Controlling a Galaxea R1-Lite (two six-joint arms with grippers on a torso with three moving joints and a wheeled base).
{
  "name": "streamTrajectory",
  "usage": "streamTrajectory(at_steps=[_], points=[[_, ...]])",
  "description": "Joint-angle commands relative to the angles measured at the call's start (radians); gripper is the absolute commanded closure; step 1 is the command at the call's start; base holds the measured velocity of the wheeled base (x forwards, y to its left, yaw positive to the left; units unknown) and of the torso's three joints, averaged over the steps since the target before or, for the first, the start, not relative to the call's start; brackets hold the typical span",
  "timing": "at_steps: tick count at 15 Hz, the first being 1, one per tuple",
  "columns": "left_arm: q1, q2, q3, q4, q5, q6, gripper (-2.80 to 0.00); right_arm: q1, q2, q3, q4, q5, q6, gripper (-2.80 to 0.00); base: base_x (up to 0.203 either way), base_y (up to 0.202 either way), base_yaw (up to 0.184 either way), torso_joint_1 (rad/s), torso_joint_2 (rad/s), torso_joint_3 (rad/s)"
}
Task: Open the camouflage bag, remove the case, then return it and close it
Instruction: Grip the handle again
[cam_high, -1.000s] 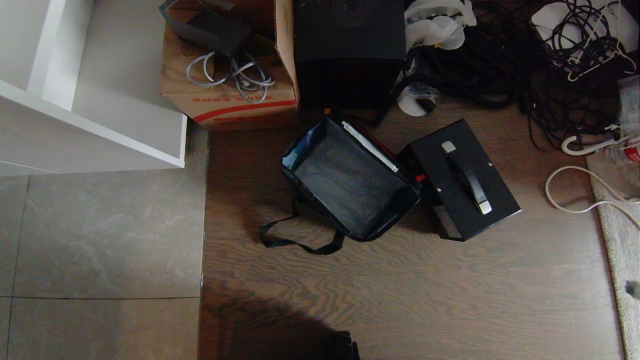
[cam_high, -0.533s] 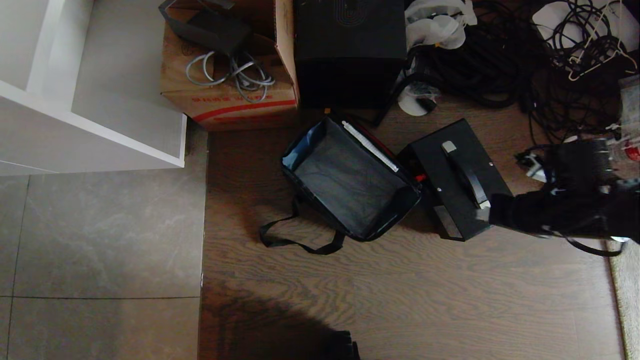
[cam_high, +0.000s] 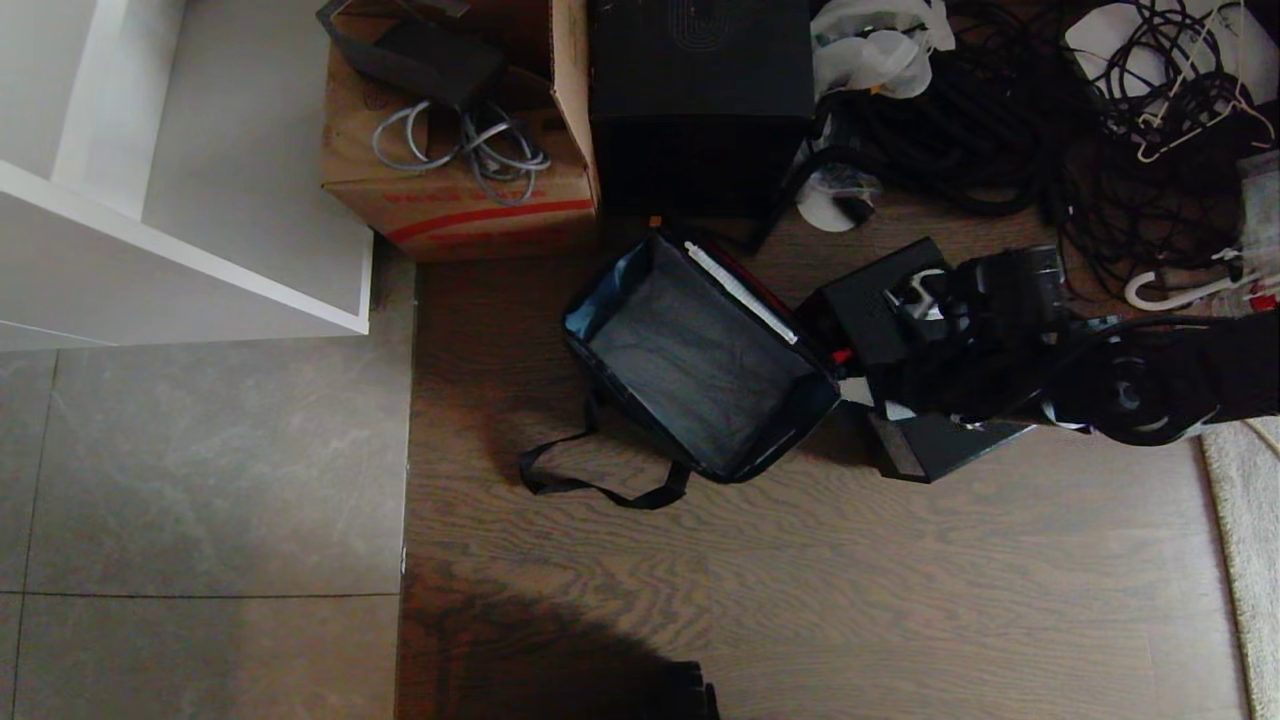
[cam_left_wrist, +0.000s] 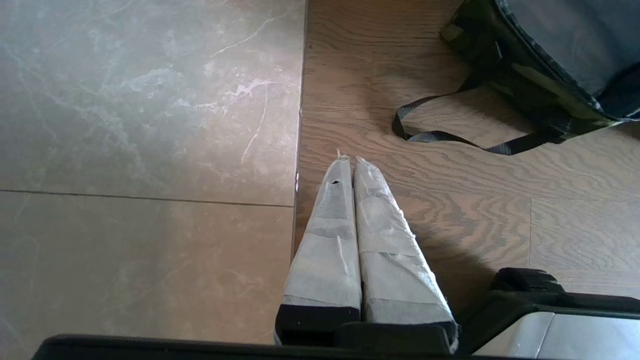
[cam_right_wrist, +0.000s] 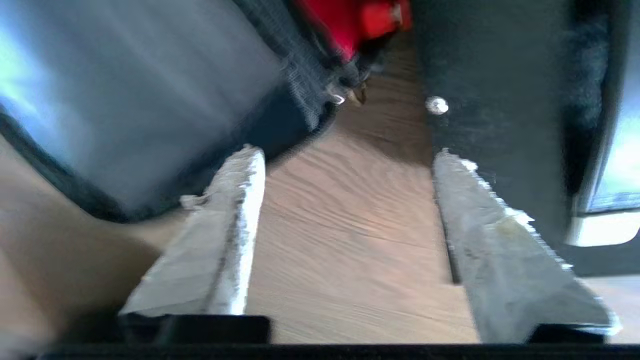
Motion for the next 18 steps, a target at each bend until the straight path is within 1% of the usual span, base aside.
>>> streamTrajectory(at_steps=[1,2,3,4,6,7,8,9,12,13,16,18], points=[[0.000,0.001,0.008,-0.001,0.000,0.000,0.00,0.014,-0.020,0.007,0.005,-0.210,-0.220,-2.80,0.000,0.000,0.000,0.000,0.00,0.000],[0.000,0.001,0.008,0.000,0.000,0.000,0.00,0.016,-0.026,0.017,0.005,-0.335,-0.353,-2.80,0.000,0.000,0.000,0.000,0.00,0.000],[0.000,0.001,0.008,-0.001,0.000,0.000,0.00,0.024,-0.023,0.036,-0.019,-0.470,-0.447,-2.80,0.000,0.000,0.000,0.000,0.00,0.000],[0.000,0.001,0.008,-0.001,0.000,0.000,0.00,0.041,-0.001,0.054,-0.063,-0.587,-0.496,-2.80,0.000,0.000,0.000,0.000,0.00,0.000],[0.000,0.001,0.008,-0.001,0.000,-0.001,0.00,0.098,0.095,0.072,-0.167,-0.841,-0.533,-2.80,0.000,0.000,0.000,0.000,0.00,0.000],[-0.001,0.001,0.008,-0.001,0.000,0.000,0.00,0.118,0.137,0.070,-0.203,-0.951,-0.539,-2.80,0.000,0.000,0.000,0.000,0.00,0.000],[0.000,0.001,0.008,0.000,0.000,0.000,0.00,0.136,0.177,0.064,-0.230,-1.037,-0.541,-2.80,0.000,0.000,0.000,0.000,0.00,0.000],[0.000,0.001,0.008,0.000,0.000,0.000,0.00,0.151,0.212,0.055,-0.255,-1.093,-0.540,-2.80,0.000,0.000,0.000,0.000,0.00,0.000],[0.000,0.001,0.008,-0.001,0.000,0.000,0.00,0.188,0.309,-0.015,-0.382,-1.195,-0.509,-2.80,0.000,0.000,0.000,0.000,0.00,0.000],[0.000,0.001,0.008,-0.001,0.000,0.000,0.00,0.196,0.326,-0.036,-0.409,-1.217,-0.503,-2.80,0.000,0.000,0.000,0.000,0.00,0.000],[0.000,0.001,0.008,-0.001,0.000,0.000,0.00,0.199,0.351,-0.131,-0.418,-1.223,-0.498,-2.80,0.000,0.000,0.000,0.000,0.00,0.000],[0.000,0.001,0.008,-0.001,0.000,-0.001,0.00,0.198,0.366,-0.187,-0.418,-1.222,-0.512,-2.80,0.000,0.000,0.000,0.000,0.00,0.000]])
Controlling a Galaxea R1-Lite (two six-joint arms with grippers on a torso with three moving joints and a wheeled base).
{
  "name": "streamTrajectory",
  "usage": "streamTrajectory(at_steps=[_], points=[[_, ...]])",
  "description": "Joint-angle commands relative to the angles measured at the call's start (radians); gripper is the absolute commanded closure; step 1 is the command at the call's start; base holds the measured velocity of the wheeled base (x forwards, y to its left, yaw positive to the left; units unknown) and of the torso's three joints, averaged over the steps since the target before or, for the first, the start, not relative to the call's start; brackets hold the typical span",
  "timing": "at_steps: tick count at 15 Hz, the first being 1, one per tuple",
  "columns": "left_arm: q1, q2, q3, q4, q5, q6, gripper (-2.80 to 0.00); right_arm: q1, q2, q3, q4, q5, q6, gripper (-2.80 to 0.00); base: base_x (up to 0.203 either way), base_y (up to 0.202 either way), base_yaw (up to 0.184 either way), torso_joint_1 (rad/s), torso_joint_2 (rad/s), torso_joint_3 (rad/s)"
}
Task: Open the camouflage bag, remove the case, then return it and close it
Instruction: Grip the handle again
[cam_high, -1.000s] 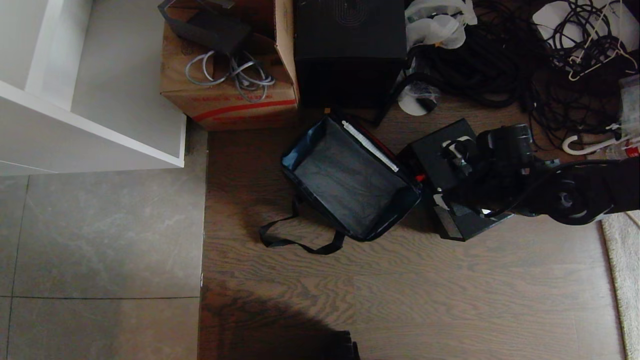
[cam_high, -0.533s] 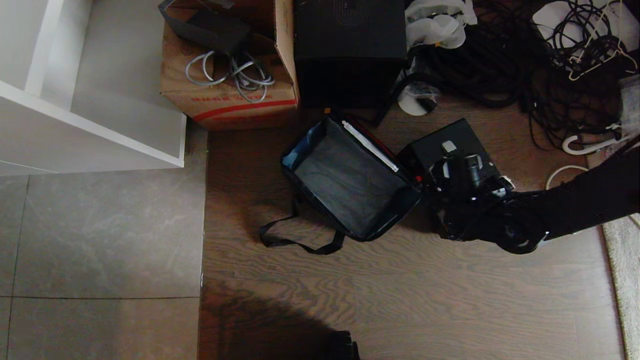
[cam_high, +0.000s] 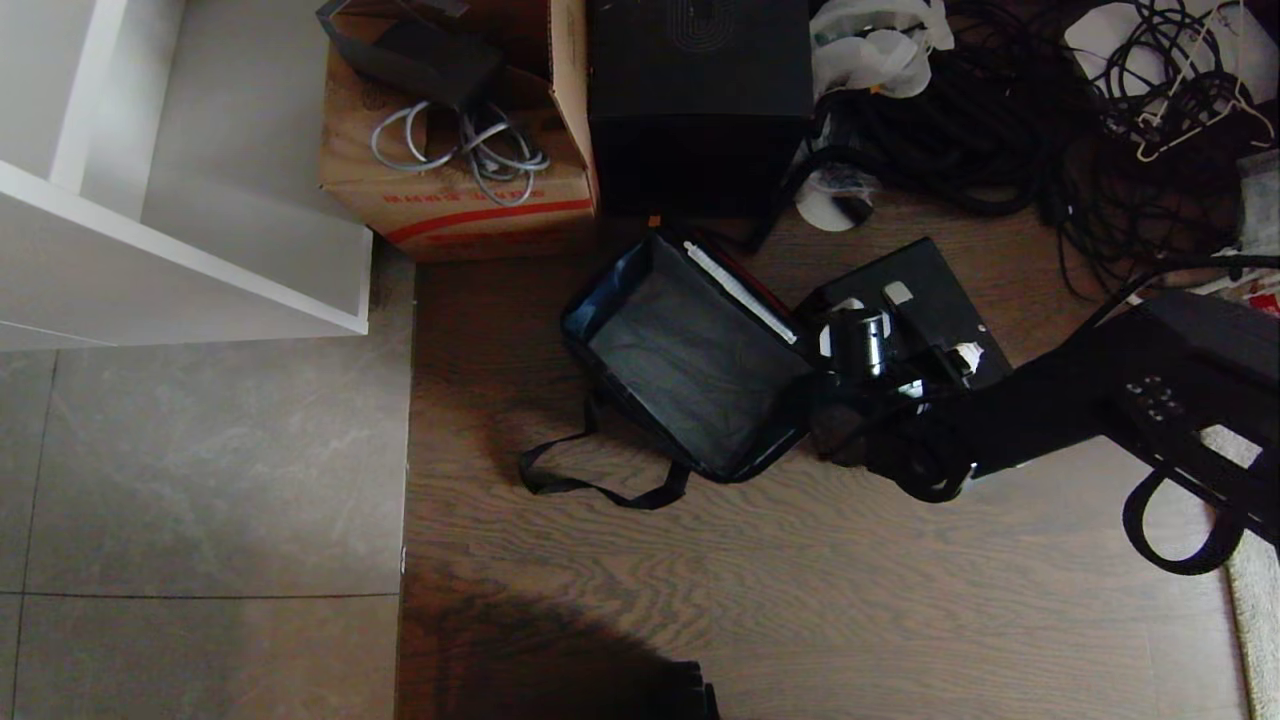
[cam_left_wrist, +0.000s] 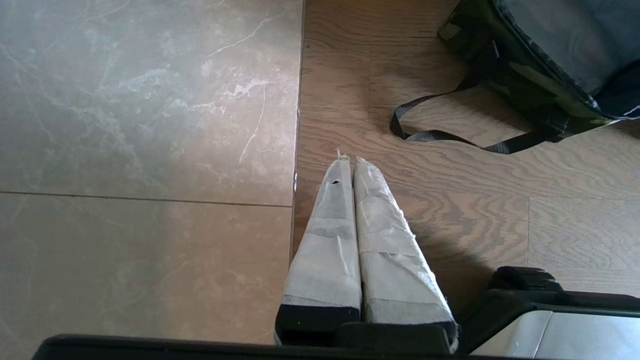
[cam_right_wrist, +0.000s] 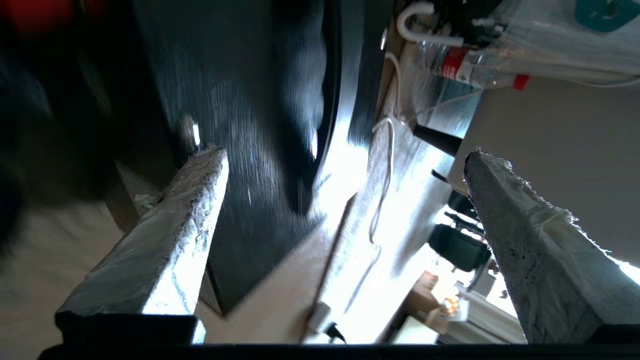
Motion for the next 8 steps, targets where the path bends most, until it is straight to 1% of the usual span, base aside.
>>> streamTrajectory(at_steps=[1,4,8], points=[[0.000,0.001,0.008,-0.001,0.000,0.000,0.00,0.000,0.026,-0.058,-0.003,-0.005,-0.029,-2.80,0.000,0.000,0.000,0.000,0.00,0.000],[0.000,0.001,0.008,-0.001,0.000,0.000,0.00,-0.008,0.026,-0.088,-0.003,0.000,-0.081,-2.80,0.000,0.000,0.000,0.000,0.00,0.000],[0.000,0.001,0.008,0.000,0.000,0.000,0.00,-0.051,0.034,-0.101,0.002,0.004,-0.104,-2.80,0.000,0.000,0.000,0.000,0.00,0.000]])
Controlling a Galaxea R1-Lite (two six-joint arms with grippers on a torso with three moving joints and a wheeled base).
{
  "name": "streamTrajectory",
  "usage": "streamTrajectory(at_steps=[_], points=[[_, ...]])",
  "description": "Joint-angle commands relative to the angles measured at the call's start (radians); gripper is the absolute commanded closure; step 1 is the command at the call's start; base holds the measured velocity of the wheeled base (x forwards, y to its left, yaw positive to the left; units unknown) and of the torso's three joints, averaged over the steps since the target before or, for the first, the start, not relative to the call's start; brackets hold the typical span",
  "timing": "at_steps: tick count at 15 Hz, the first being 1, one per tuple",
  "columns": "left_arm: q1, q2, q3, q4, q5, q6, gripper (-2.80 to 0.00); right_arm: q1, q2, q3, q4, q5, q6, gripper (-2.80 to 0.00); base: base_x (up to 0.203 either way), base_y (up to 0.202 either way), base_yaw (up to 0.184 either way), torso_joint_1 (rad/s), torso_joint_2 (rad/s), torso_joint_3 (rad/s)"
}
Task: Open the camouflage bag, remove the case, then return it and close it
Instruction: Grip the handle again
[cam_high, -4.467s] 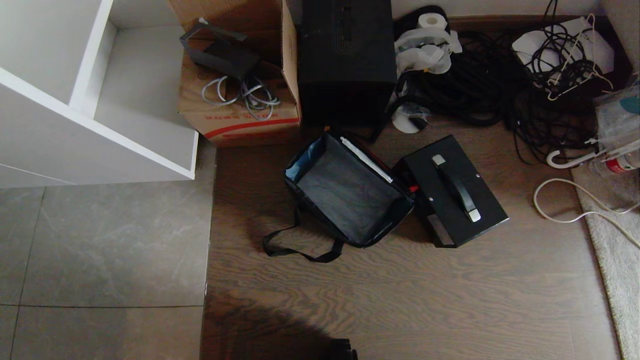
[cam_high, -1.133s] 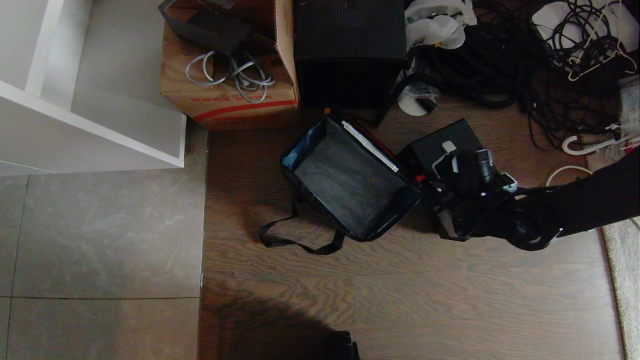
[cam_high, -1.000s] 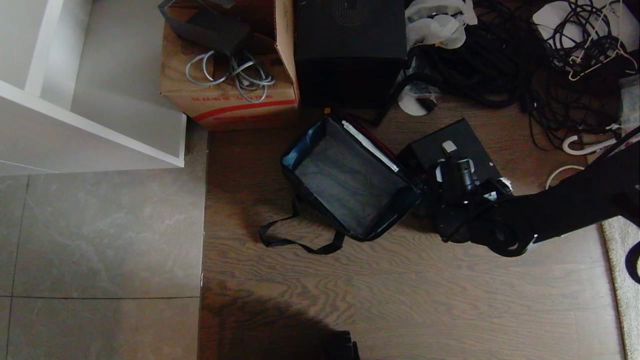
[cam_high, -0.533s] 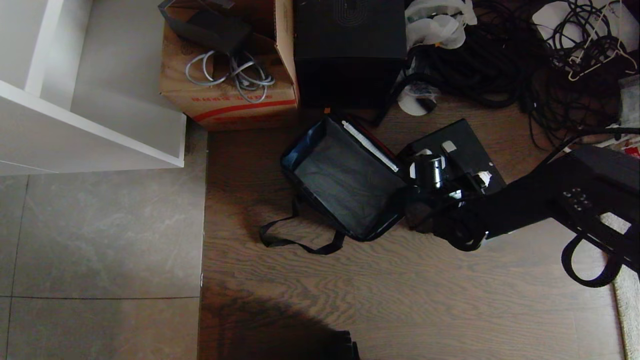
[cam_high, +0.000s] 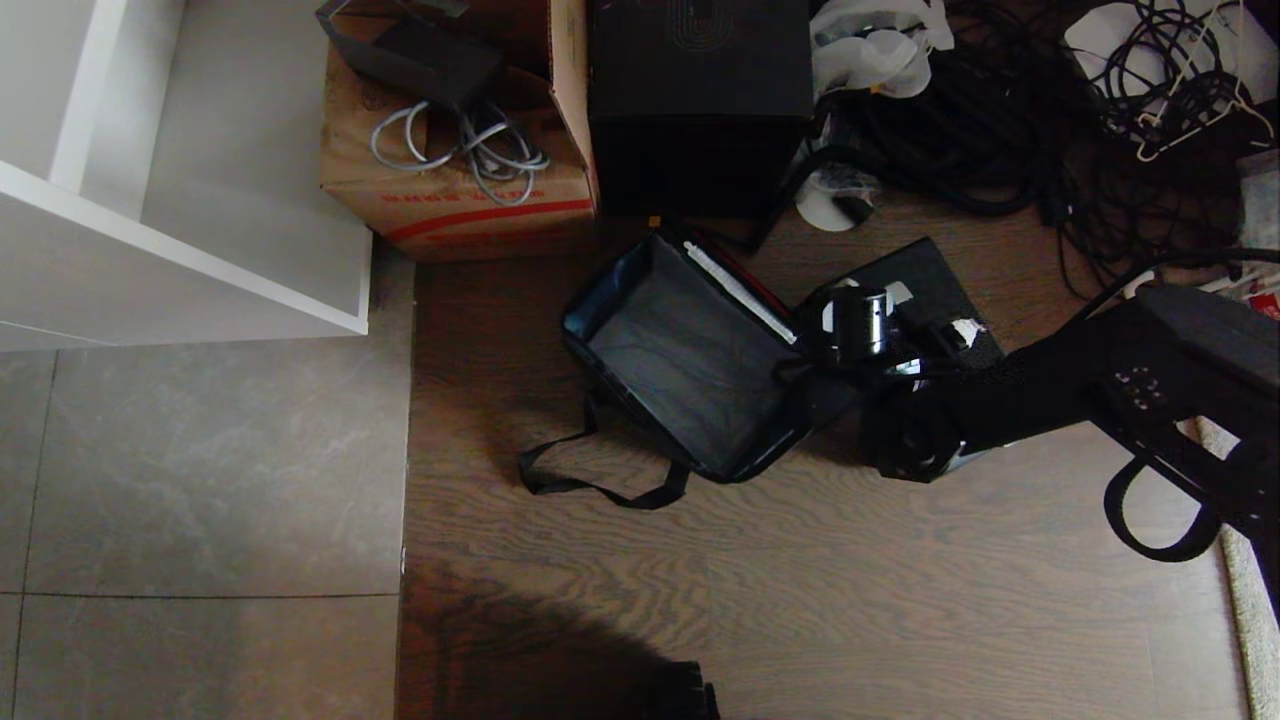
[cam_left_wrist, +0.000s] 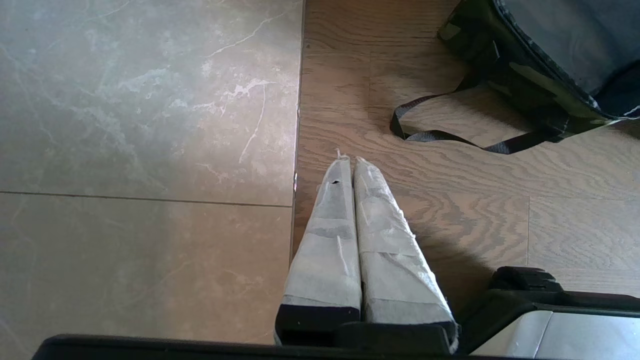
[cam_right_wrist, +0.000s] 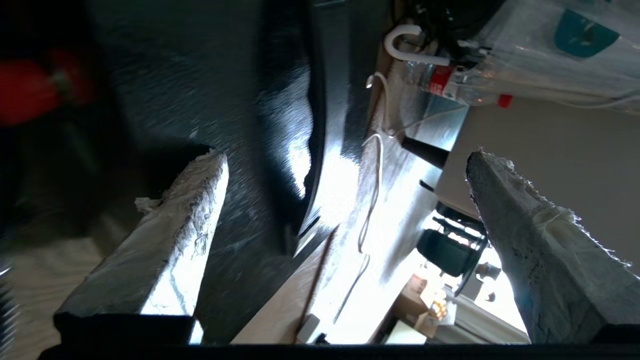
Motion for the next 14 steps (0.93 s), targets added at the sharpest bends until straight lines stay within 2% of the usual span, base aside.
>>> streamTrajectory(at_steps=[1,6,10,14], points=[[0.000,0.001,0.008,-0.001,0.001,-0.001,0.00,-0.035,0.006,-0.002,0.008,-0.005,-0.005,-2.80,0.000,0.000,0.000,0.000,0.00,0.000],[0.000,0.001,0.008,0.000,0.001,0.000,0.00,-0.085,0.071,-0.046,-0.004,-0.005,-0.006,-2.80,0.000,0.000,0.000,0.000,0.00,0.000],[0.000,0.001,0.008,0.000,0.001,0.000,0.00,-0.197,0.144,-0.161,0.010,-0.005,-0.021,-2.80,0.000,0.000,0.000,0.000,0.00,0.000],[0.000,0.001,0.008,0.000,0.001,-0.002,0.00,-0.260,0.171,-0.225,0.017,0.000,-0.023,-2.80,0.000,0.000,0.000,0.000,0.00,0.000]])
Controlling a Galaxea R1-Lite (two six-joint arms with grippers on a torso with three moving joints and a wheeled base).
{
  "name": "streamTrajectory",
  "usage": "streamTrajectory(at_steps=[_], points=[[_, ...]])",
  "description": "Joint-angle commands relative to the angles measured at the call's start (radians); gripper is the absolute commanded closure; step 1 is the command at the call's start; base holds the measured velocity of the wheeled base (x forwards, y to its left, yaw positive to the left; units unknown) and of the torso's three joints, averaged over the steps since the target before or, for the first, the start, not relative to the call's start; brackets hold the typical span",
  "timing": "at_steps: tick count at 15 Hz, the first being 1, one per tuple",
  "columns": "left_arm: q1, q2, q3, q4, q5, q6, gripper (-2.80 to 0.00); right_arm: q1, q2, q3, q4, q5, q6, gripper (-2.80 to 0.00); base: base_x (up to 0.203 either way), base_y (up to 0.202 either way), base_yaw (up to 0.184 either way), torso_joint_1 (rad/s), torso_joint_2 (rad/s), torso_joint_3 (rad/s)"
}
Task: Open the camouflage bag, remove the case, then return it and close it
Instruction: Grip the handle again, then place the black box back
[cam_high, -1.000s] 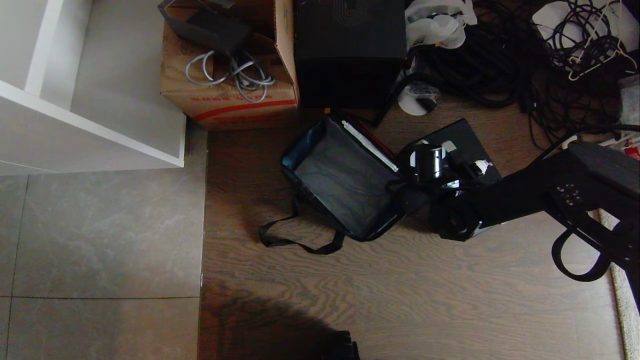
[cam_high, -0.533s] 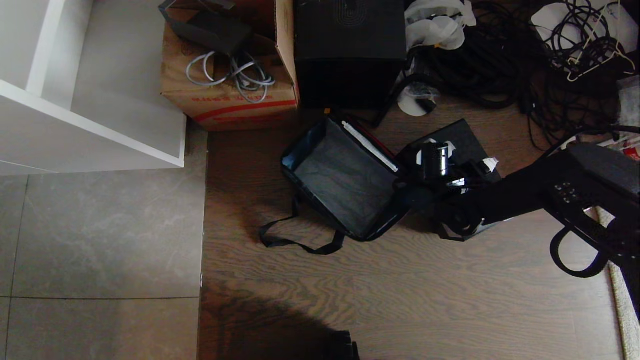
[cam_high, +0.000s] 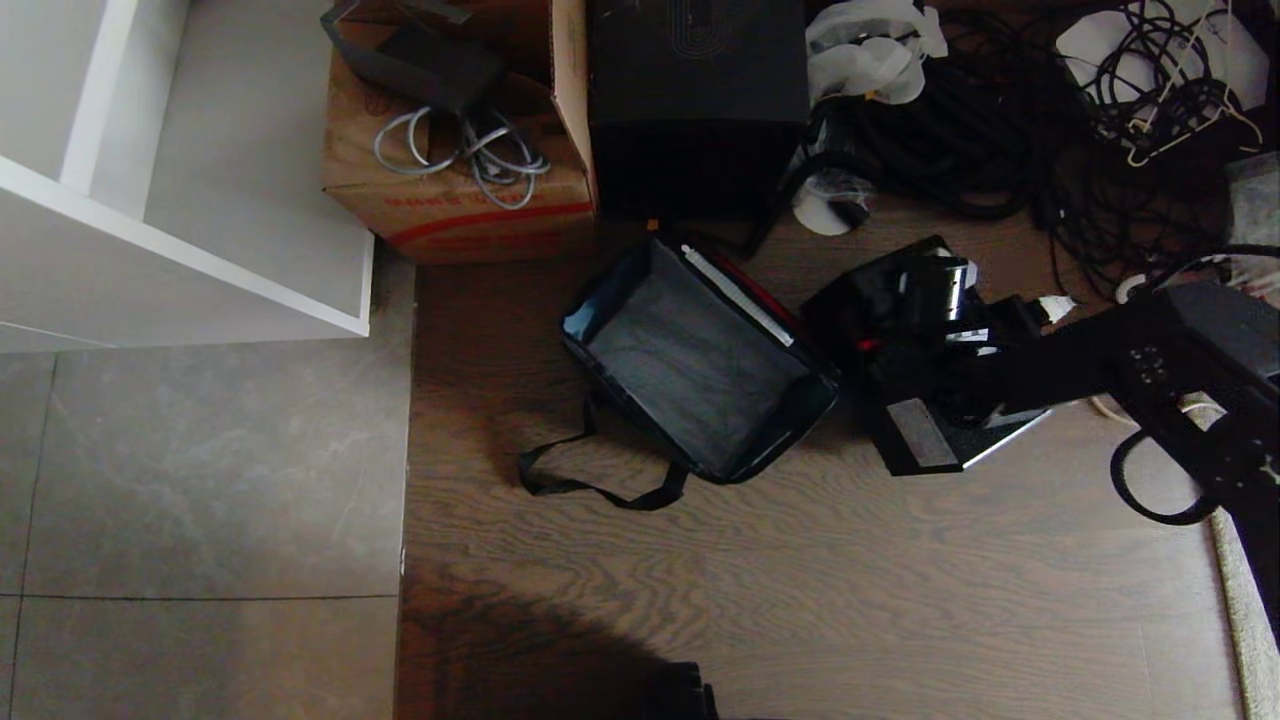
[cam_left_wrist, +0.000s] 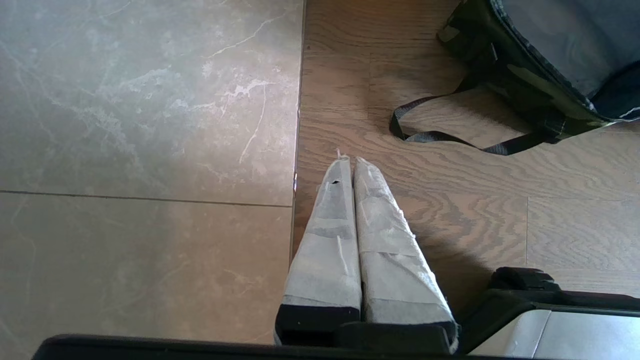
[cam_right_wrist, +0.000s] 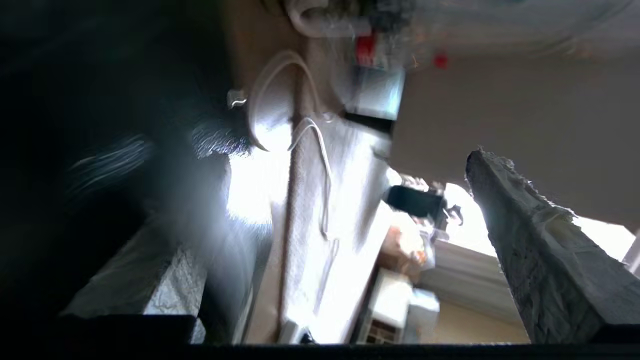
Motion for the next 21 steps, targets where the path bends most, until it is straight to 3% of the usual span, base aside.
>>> streamTrajectory(at_steps=[1,5,6,16,21], points=[[0.001,0.001,0.008,0.000,0.000,0.000,0.00,-0.032,0.038,-0.079,0.020,-0.002,-0.001,-2.80,0.000,0.000,0.000,0.000,0.00,0.000],[0.001,0.001,0.008,0.000,0.000,0.000,0.00,-0.076,0.047,-0.052,0.062,0.000,0.025,-2.80,0.000,0.000,0.000,0.000,0.00,0.000],[0.001,0.001,0.008,0.000,0.000,0.000,0.00,-0.074,0.042,-0.036,0.062,0.001,0.037,0.00,0.000,0.000,0.000,0.000,0.00,0.000],[0.001,0.001,0.008,0.001,0.000,-0.001,0.00,0.016,-0.167,0.128,0.089,0.001,0.061,0.00,0.000,0.000,0.000,0.000,0.00,0.000],[0.001,0.001,0.008,0.001,0.000,0.000,0.00,0.019,-0.296,0.116,0.210,0.001,0.057,0.00,0.000,0.000,0.000,0.000,0.00,0.000]])
